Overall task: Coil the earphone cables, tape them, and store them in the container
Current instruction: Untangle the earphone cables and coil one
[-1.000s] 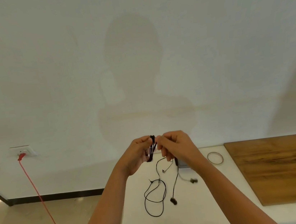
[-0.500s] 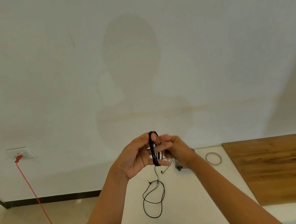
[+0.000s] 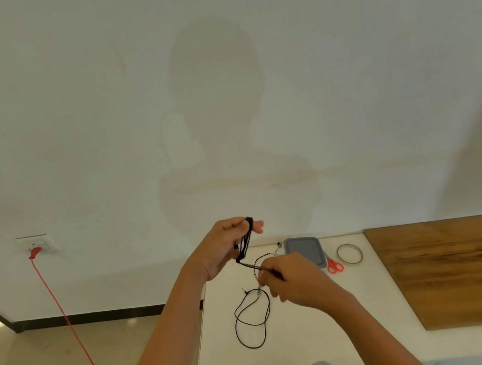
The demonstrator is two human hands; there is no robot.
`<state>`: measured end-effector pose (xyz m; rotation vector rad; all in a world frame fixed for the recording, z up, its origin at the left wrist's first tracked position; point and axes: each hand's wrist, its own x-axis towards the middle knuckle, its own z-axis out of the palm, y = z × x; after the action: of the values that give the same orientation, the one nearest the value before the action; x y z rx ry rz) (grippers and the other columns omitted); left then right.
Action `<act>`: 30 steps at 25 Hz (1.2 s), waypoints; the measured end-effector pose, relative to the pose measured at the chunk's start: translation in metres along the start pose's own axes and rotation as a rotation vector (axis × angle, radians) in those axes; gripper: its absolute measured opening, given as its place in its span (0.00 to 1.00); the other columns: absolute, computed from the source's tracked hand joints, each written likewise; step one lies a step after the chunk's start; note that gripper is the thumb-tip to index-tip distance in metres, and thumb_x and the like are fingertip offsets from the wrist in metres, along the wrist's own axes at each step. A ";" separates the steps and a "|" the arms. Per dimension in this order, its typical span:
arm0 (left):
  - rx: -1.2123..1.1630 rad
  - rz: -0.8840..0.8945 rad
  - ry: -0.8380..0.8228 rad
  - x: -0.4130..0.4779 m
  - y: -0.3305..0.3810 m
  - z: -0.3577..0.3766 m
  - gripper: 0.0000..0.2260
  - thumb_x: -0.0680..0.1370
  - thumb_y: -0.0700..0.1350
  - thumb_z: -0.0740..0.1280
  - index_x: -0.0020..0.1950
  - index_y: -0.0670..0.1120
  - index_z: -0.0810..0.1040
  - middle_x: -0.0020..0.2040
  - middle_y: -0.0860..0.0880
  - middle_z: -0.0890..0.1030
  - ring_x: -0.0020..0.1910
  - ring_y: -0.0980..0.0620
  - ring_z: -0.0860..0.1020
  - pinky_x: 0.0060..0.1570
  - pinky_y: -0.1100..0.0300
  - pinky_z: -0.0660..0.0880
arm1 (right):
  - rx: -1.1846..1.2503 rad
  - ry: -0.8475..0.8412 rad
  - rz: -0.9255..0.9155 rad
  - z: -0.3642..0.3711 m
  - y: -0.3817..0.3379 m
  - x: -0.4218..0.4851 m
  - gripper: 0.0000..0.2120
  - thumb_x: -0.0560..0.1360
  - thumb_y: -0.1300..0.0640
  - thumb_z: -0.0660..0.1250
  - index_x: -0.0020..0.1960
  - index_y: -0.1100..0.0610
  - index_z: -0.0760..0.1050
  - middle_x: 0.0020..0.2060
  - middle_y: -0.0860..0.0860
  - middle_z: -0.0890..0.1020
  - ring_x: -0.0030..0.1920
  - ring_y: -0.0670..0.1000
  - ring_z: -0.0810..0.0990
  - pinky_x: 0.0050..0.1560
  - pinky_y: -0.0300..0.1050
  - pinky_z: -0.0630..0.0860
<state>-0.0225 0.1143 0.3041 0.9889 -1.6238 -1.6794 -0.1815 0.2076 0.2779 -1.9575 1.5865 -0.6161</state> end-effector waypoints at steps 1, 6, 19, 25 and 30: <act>0.060 -0.012 -0.025 0.000 -0.003 0.003 0.15 0.83 0.44 0.58 0.45 0.49 0.84 0.57 0.55 0.83 0.63 0.53 0.75 0.51 0.49 0.71 | -0.234 0.054 -0.034 -0.008 -0.005 0.003 0.12 0.79 0.50 0.57 0.47 0.51 0.79 0.36 0.47 0.82 0.37 0.50 0.81 0.36 0.44 0.76; 0.081 -0.093 -0.122 -0.004 -0.015 0.014 0.10 0.80 0.45 0.64 0.49 0.40 0.81 0.38 0.46 0.77 0.37 0.48 0.70 0.41 0.48 0.67 | -0.630 0.204 -0.296 -0.046 -0.013 0.024 0.10 0.76 0.43 0.62 0.49 0.47 0.77 0.36 0.46 0.84 0.36 0.49 0.77 0.53 0.43 0.65; -0.611 -0.132 -0.297 -0.006 -0.027 0.025 0.12 0.80 0.47 0.61 0.39 0.46 0.74 0.30 0.53 0.66 0.36 0.53 0.77 0.50 0.28 0.74 | 0.998 -0.073 -0.111 -0.036 0.027 0.046 0.06 0.74 0.56 0.69 0.48 0.58 0.78 0.43 0.55 0.84 0.46 0.54 0.82 0.49 0.50 0.79; -0.818 -0.178 -0.196 -0.007 -0.029 0.022 0.08 0.76 0.46 0.62 0.39 0.45 0.70 0.27 0.54 0.62 0.23 0.58 0.62 0.31 0.59 0.74 | 0.929 0.097 -0.086 -0.023 0.026 0.040 0.07 0.77 0.60 0.67 0.54 0.60 0.80 0.40 0.56 0.83 0.36 0.51 0.80 0.40 0.42 0.78; -0.337 -0.183 0.006 -0.004 -0.041 0.028 0.14 0.82 0.50 0.59 0.41 0.44 0.74 0.28 0.54 0.60 0.25 0.57 0.57 0.24 0.66 0.61 | 0.901 0.176 0.020 -0.009 0.034 0.035 0.07 0.79 0.63 0.63 0.49 0.64 0.79 0.35 0.55 0.80 0.31 0.50 0.76 0.35 0.42 0.77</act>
<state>-0.0410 0.1359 0.2630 0.9909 -1.2201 -1.9883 -0.2054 0.1668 0.2627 -1.2249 1.1033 -1.2522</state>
